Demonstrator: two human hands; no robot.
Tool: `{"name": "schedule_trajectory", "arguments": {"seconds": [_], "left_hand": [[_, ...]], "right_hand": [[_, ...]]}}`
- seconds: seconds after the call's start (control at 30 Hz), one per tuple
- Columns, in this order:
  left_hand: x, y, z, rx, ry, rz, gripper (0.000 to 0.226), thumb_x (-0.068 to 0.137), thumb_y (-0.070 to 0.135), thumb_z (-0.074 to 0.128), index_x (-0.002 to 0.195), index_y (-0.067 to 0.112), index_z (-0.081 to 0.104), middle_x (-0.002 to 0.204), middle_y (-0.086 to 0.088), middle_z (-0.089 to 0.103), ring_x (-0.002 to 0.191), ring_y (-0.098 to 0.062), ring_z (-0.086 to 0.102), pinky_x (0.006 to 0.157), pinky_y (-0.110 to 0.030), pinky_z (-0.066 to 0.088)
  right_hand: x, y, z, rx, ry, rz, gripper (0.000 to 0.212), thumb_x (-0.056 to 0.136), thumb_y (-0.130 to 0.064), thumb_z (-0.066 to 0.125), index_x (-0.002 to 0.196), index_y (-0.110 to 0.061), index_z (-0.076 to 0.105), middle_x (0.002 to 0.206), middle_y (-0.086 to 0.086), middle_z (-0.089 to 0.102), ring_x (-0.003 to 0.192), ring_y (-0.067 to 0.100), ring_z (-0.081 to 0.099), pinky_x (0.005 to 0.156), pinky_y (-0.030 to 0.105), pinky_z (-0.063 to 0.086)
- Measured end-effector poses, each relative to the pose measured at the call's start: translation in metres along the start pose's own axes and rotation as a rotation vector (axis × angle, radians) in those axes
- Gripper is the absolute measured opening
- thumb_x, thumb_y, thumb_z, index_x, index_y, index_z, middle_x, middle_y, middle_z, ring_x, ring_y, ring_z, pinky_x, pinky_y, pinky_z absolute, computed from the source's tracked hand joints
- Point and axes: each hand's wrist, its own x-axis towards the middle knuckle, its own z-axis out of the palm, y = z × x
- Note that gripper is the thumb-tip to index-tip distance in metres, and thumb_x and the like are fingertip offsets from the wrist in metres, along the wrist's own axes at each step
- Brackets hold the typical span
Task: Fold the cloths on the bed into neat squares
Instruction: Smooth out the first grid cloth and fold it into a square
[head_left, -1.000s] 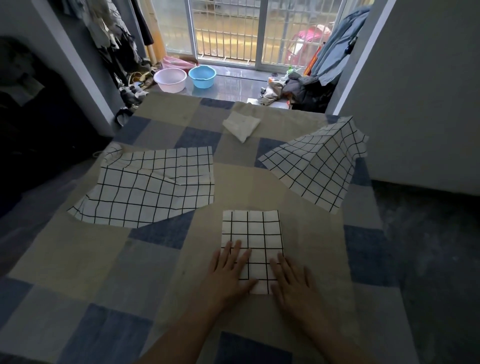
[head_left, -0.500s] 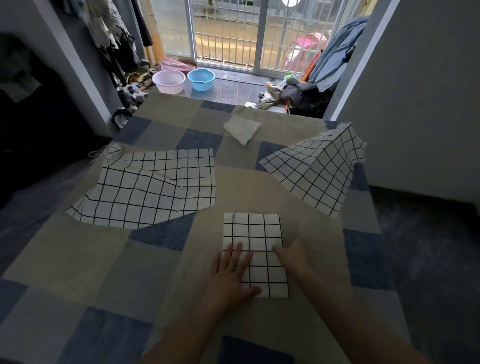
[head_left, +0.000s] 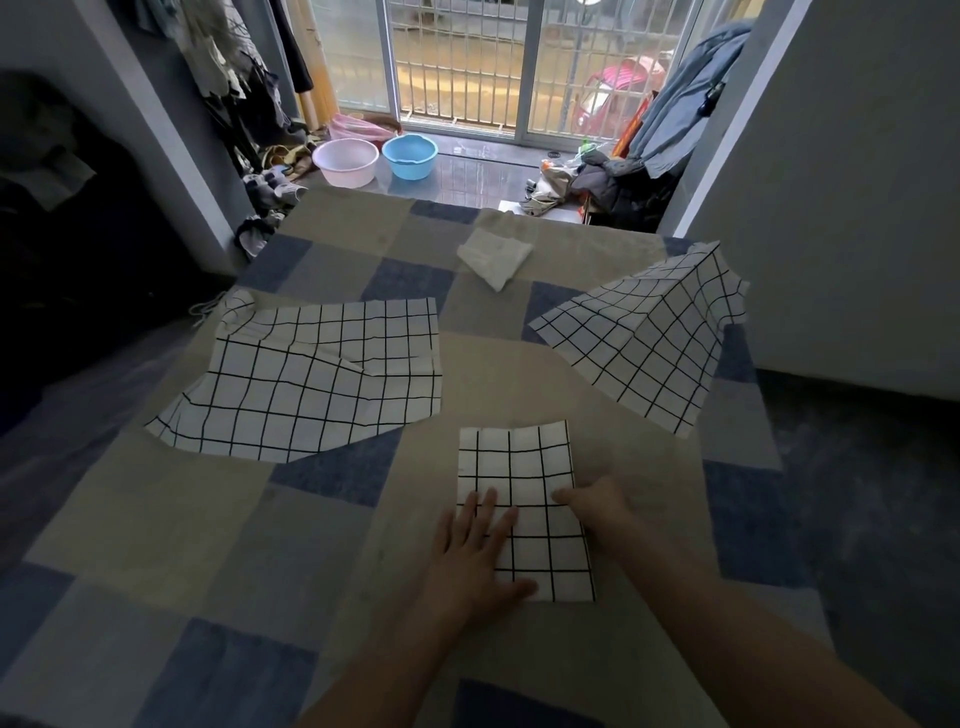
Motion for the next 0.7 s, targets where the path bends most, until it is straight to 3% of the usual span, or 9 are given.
{"name": "schedule_trajectory", "arguments": {"seconds": [0.1, 0.27, 0.47, 0.53, 0.6, 0.67, 0.7], "left_hand": [[0.000, -0.001, 0.004, 0.010, 0.030, -0.001, 0.092, 0.082, 0.077, 0.035, 0.148, 0.041, -0.017, 0.152, 0.007, -0.038, 0.136, -0.014, -0.040, 0.112, -0.040, -0.023], [0.001, -0.002, 0.005, -0.011, 0.043, 0.010, 0.091, 0.083, 0.076, 0.036, 0.149, 0.040, -0.015, 0.149, 0.008, -0.040, 0.138, -0.015, -0.037, 0.110, -0.039, -0.025], [0.000, 0.001, -0.001, -0.096, 0.055, -0.009, 0.072, 0.092, 0.068, 0.024, 0.152, 0.039, -0.003, 0.156, 0.006, -0.029, 0.142, -0.014, -0.030, 0.115, -0.040, -0.015], [-0.001, 0.004, -0.004, -0.311, 0.211, -0.063, 0.076, 0.086, 0.071, 0.020, 0.152, 0.033, 0.013, 0.160, 0.004, -0.010, 0.147, -0.016, -0.013, 0.119, -0.037, -0.003], [-0.002, 0.009, -0.015, -0.695, 0.442, -0.244, 0.079, 0.083, 0.069, 0.030, 0.147, 0.022, 0.032, 0.157, 0.000, 0.020, 0.144, -0.019, 0.017, 0.114, -0.031, 0.015], [-0.004, 0.010, -0.036, -1.175, 0.525, -0.429, 0.056, 0.092, 0.051, 0.046, 0.136, 0.015, 0.045, 0.138, -0.003, 0.049, 0.127, -0.021, 0.043, 0.100, -0.029, 0.034], [-0.003, 0.007, -0.044, -1.382, 0.477, -0.475, 0.043, 0.096, 0.042, 0.049, 0.129, 0.015, 0.048, 0.125, -0.001, 0.056, 0.118, -0.020, 0.050, 0.093, -0.030, 0.039]], "right_hand": [[0.002, 0.002, 0.002, 0.006, -0.004, -0.040, 0.052, 0.072, -0.031, 0.079, 0.110, -0.001, 0.061, 0.106, 0.015, 0.066, 0.096, 0.028, 0.062, 0.081, 0.037, 0.053], [-0.001, 0.001, 0.002, 0.080, -0.094, -0.012, 0.057, 0.072, -0.024, 0.082, 0.117, 0.002, 0.058, 0.115, 0.016, 0.064, 0.105, 0.030, 0.062, 0.084, 0.034, 0.052], [-0.028, -0.002, -0.006, 0.166, -0.199, -0.191, 0.018, 0.087, -0.015, 0.067, 0.101, -0.003, 0.067, 0.099, 0.012, 0.070, 0.087, 0.024, 0.066, 0.078, 0.036, 0.055], [-0.040, -0.006, -0.010, 0.218, -0.261, -0.259, 0.021, 0.088, -0.012, 0.065, 0.104, 0.000, 0.068, 0.104, 0.017, 0.071, 0.095, 0.030, 0.068, 0.087, 0.046, 0.055], [-0.054, -0.012, -0.017, 0.274, -0.347, -0.288, 0.022, 0.088, -0.011, 0.065, 0.108, -0.001, 0.067, 0.103, 0.016, 0.072, 0.097, 0.030, 0.069, 0.089, 0.047, 0.055], [-0.069, -0.018, -0.029, 0.322, -0.447, -0.318, 0.020, 0.090, -0.011, 0.063, 0.108, -0.005, 0.067, 0.102, 0.013, 0.073, 0.096, 0.028, 0.070, 0.086, 0.043, 0.056], [-0.076, -0.020, -0.035, 0.338, -0.481, -0.340, 0.019, 0.091, -0.011, 0.062, 0.108, -0.007, 0.067, 0.102, 0.011, 0.074, 0.096, 0.027, 0.070, 0.085, 0.042, 0.056]]}}
